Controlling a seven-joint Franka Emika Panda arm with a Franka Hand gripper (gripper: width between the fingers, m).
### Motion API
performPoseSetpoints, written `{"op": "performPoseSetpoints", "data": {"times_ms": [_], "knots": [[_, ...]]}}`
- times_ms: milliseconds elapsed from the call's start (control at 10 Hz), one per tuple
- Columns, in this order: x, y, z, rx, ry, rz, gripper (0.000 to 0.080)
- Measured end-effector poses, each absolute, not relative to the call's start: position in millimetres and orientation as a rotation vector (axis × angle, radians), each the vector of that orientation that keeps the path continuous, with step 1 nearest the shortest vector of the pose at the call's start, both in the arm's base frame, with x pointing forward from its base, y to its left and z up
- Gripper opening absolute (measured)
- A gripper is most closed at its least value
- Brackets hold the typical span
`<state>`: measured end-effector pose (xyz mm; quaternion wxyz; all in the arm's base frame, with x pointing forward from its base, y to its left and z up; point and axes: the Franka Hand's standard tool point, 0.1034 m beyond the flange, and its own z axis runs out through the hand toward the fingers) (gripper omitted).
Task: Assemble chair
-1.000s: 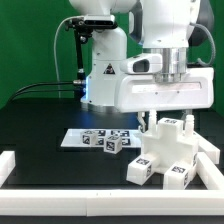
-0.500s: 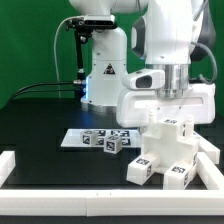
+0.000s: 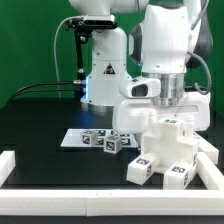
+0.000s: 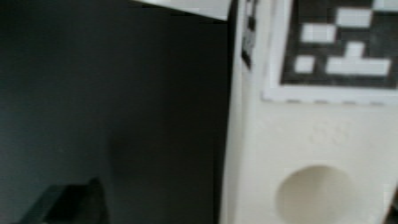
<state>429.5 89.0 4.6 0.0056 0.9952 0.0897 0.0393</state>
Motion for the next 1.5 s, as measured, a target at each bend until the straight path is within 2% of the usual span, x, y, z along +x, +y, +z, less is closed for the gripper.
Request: {"op": "performPoseSetpoints", "data": {"times_ms": [200,500,600,800,1100,1200,1500], "knots": [[430,89,5.1,3.115,0.281,0.126,0.0282],[431,90,8.4,3.117,0.281,0.128,0.0284],[429,92,24.9,3.132,0.278,0.082,0.0284],[427,97,75.7,3.164,0.275,0.083,0.0284],[422,99,142.0,3.184,0.253,0.096,0.0284],[432,92,151.9,3.134,0.334,0.124,0.0284],[430,93,147.2,3.215,0.36,0.119,0.0284]]}}
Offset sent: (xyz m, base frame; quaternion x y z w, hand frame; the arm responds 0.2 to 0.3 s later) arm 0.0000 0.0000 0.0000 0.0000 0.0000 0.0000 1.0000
